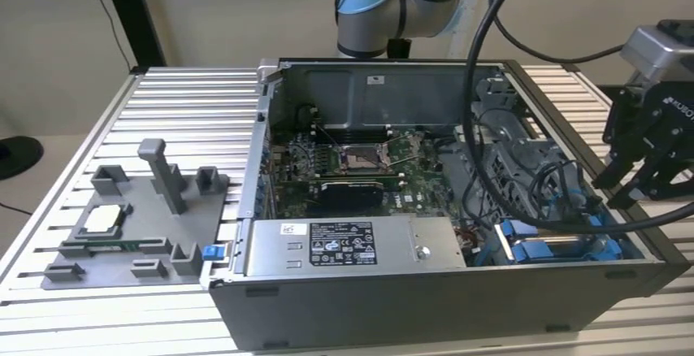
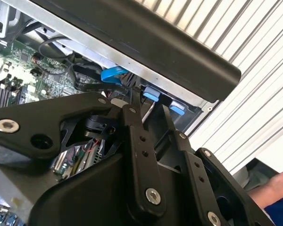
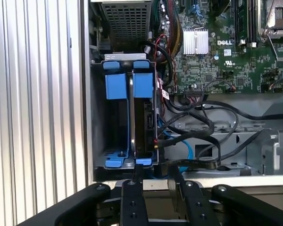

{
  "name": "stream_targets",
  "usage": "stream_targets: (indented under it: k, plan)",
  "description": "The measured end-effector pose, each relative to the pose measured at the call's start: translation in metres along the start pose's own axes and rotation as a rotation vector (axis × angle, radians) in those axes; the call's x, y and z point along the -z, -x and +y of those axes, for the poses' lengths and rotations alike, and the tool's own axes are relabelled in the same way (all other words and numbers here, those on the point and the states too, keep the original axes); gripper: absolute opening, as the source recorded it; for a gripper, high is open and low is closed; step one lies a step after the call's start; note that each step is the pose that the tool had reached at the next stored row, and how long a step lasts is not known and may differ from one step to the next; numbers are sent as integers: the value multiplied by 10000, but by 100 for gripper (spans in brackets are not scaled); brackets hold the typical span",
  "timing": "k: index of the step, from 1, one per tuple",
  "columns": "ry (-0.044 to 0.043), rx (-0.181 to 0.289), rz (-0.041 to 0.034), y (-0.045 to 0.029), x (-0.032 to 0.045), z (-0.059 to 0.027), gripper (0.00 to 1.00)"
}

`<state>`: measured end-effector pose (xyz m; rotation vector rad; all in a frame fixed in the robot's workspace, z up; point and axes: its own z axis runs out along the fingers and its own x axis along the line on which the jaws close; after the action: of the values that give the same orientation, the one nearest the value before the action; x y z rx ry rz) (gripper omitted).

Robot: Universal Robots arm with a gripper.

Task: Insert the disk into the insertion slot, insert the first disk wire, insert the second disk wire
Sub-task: 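Insert the second disk wire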

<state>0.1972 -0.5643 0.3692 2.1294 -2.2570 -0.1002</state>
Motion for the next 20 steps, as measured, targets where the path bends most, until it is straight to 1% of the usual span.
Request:
stream_targets:
  k: [3, 6, 10, 17, 18, 20]
  plan:
    - [109, 1, -32, 0, -16, -13, 100]
    - [235, 2, -79, 2, -30, -49, 100]
    - [434, 3, -137, 4, -44, -84, 100]
    - [734, 8, -268, 6, -71, -135, 100]
    - [770, 8, -281, 7, -77, -140, 100]
    - [807, 11, -300, 7, -93, -150, 100]
